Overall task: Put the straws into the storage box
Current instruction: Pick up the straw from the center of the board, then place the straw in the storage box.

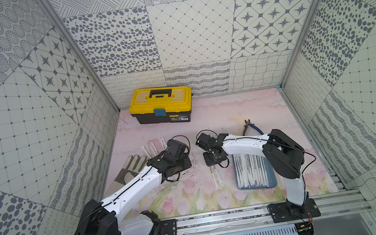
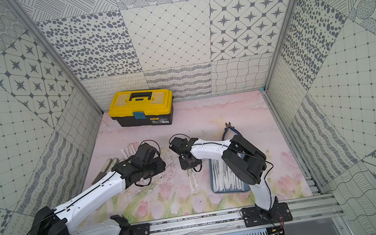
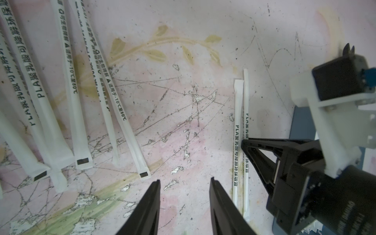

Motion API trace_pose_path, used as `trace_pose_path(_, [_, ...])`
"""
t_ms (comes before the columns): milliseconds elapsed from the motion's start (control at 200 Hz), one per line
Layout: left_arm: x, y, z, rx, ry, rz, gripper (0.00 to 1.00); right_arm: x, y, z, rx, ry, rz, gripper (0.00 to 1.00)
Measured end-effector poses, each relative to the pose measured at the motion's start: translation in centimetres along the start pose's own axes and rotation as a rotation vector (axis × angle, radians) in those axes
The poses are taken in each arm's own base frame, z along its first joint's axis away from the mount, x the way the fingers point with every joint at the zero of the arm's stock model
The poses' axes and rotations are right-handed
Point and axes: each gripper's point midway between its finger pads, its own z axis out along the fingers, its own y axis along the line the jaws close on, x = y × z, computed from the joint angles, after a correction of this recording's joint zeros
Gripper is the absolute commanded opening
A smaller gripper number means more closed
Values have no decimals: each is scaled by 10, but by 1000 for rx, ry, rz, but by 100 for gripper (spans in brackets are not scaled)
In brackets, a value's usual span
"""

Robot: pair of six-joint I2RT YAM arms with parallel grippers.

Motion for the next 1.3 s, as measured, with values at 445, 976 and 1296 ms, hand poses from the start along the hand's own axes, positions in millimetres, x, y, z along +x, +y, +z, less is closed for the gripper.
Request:
trace_pose_path(445, [-9,-32,-14,71,-25,73,44,-12,-70,-100,-72,-189,188,8])
trace_pose_path(976, [33,-94,8,194,136,242,44,38,-114,-42,48,-40,267,14])
trace_pose_path(1296, [18,-89,-4,201,89,245,44,27,-86,-75,13,-112,237,18])
